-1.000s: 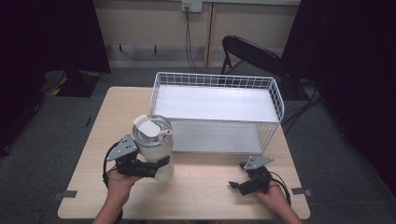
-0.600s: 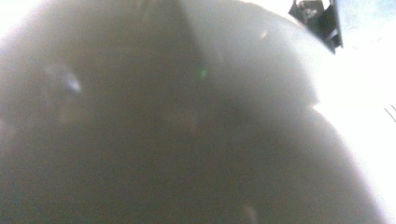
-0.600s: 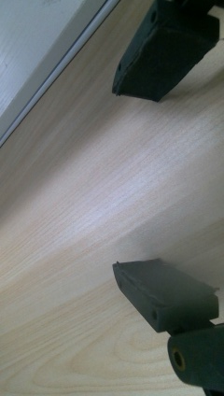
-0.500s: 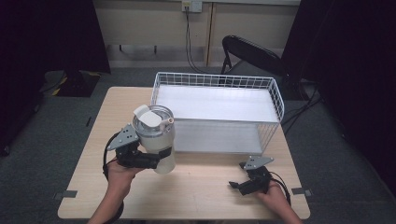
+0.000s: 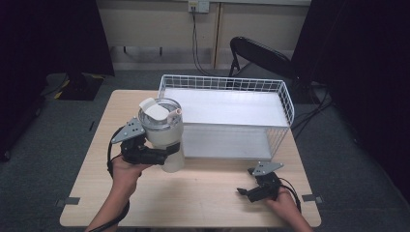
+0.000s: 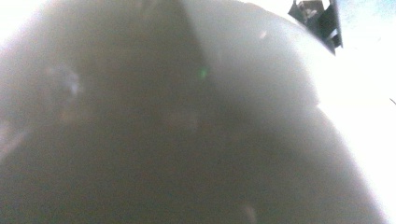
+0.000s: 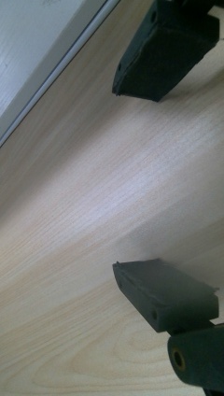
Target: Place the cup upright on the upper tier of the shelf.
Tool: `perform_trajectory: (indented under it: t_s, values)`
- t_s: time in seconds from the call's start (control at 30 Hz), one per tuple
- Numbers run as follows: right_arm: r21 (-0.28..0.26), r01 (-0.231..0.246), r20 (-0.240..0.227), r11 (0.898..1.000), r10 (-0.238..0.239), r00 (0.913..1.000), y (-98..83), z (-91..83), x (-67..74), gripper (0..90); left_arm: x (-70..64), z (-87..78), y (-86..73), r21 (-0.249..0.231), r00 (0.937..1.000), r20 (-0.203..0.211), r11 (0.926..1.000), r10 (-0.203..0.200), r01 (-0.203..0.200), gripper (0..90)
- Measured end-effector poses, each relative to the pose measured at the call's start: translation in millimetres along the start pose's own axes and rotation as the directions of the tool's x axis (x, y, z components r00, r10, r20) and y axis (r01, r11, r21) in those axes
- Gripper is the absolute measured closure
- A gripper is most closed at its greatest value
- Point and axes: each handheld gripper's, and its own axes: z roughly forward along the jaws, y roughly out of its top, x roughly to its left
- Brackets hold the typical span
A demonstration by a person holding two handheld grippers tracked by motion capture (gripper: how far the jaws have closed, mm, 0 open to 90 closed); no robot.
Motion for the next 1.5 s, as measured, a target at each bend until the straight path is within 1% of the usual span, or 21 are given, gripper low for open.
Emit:
perform_trajectory:
  t_s: [0.03,0.07,0.17,0.2,0.3,0.4,0.43,0.57,0.63,0.7,0.8,0.87,0.93,1.03,1.07,1.1,1.17,1.33,1.37,1.4,1.5]
  values:
    - [0.0,0.0,0.0,1.0,0.0,1.0,0.0,0.0,0.0,11.9,0.8,0.5,2.3,0.009,1.0,0.001,0.9999,0.005,-0.005,9.9]
    - [0.001,-0.002,0.0,1.0,0.002,1.0,0.0,-0.1,0.1,11.9,0.7,1.6,4.2,0.008,1.0,0.002,1.0,-0.004,0.004,9.9]
    - [0.0,0.0,0.0,1.0,0.0,1.0,0.0,0.0,0.0,11.9,1.3,4.0,8.7,0.007,0.9999,0.005,0.9999,-0.01,0.01,9.9]
    - [0.001,-0.002,0.0,1.0,0.002,1.0,0.0,-0.1,0.1,11.9,2.1,4.7,10.9,0.015,1.0,0.004,0.9999,0.001,-0.001,9.9]
    - [0.001,-0.001,0.0,1.0,0.001,1.0,0.0,-0.1,0.1,11.9,2.1,7.8,16.3,0.017,1.0,0.004,0.9998,-0.007,0.007,9.9]
    - [0.0,0.0,0.0,1.0,0.0,1.0,0.0,0.0,0.0,11.9,2.8,10.6,22.8,0.025,1.0,-0.003,0.9997,0.002,-0.002,9.9]
    - [0.0,0.0,0.0,1.0,0.0,1.0,0.0,0.0,0.0,11.9,3.0,12.7,26.8,0.028,1.0,-0.001,0.9996,0.001,-0.001,10.0]
    - [0.0,0.0,0.0,1.0,0.0,1.0,0.0,0.0,0.0,11.9,2.0,17.3,34.7,0.033,1.0,-0.001,0.9995,-0.001,0.001,10.0]
    - [0.0,0.0,0.0,1.0,0.0,1.0,0.0,0.0,0.0,11.9,1.6,18.7,36.5,0.03,1.0,-0.001,0.9995,-0.004,0.004,10.0]
    - [0.0,0.0,0.0,1.0,0.0,1.0,0.0,0.0,0.0,11.9,1.3,21.6,42.1,0.039,1.0,0.002,0.9993,-0.001,0.0,10.0]
    - [0.0,0.0,0.0,1.0,0.0,1.0,0.0,0.0,0.0,11.9,1.3,23.8,45.9,0.041,1.0,0.002,0.9992,0.004,-0.004,10.0]
    - [0.0,0.0,0.0,1.0,0.0,1.0,0.0,0.0,0.0,11.9,0.8,25.9,49.0,0.031,1.0,-0.002,0.9995,-0.007,0.007,10.0]
    - [0.0,0.0,0.0,1.0,0.0,1.0,0.0,0.0,0.0,11.9,1.6,27.1,51.9,0.033,1.0,0.005,0.9995,-0.005,0.005,10.0]
    - [0.001,-0.002,0.0,1.0,0.002,1.0,0.0,-0.1,0.1,11.9,2.4,29.2,56.4,0.035,1.0,0.002,0.9994,-0.001,0.001,10.0]
    - [0.0,0.0,0.0,1.0,0.0,1.0,0.0,0.0,0.0,11.9,2.5,30.2,57.8,0.029,1.0,0.002,0.9995,-0.01,0.01,10.0]
    - [0.0,0.0,0.0,1.0,0.0,1.0,0.0,0.0,0.0,11.9,3.6,30.7,59.6,0.035,1.0,0.002,0.9994,-0.007,0.007,10.0]
    - [0.0,0.0,0.0,1.0,0.0,1.0,0.0,0.0,0.0,11.9,4.3,32.6,61.9,0.032,0.9998,0.001,0.9993,-0.019,0.018,10.0]
    - [0.0,0.0,0.0,1.0,0.0,1.0,0.0,0.0,0.0,11.9,5.4,38.0,69.8,0.04,0.9999,-0.008,0.9991,-0.012,0.012,10.0]
    - [0.001,-0.001,0.001,1.0,0.001,1.0,0.0,-0.1,0.1,11.9,5.6,39.0,72.5,0.044,0.9999,-0.01,0.999,-0.005,0.006,10.0]
    - [0.0,0.001,0.001,1.0,-0.001,1.0,0.0,0.0,0.0,11.9,5.4,40.4,76.0,0.044,1.0,-0.008,0.999,-0.003,0.003,10.0]
    - [-0.001,0.001,0.001,1.0,-0.001,1.0,0.0,0.0,0.0,11.9,4.9,41.8,80.0,0.04,1.0,-0.01,0.9992,-0.001,0.002,10.0]
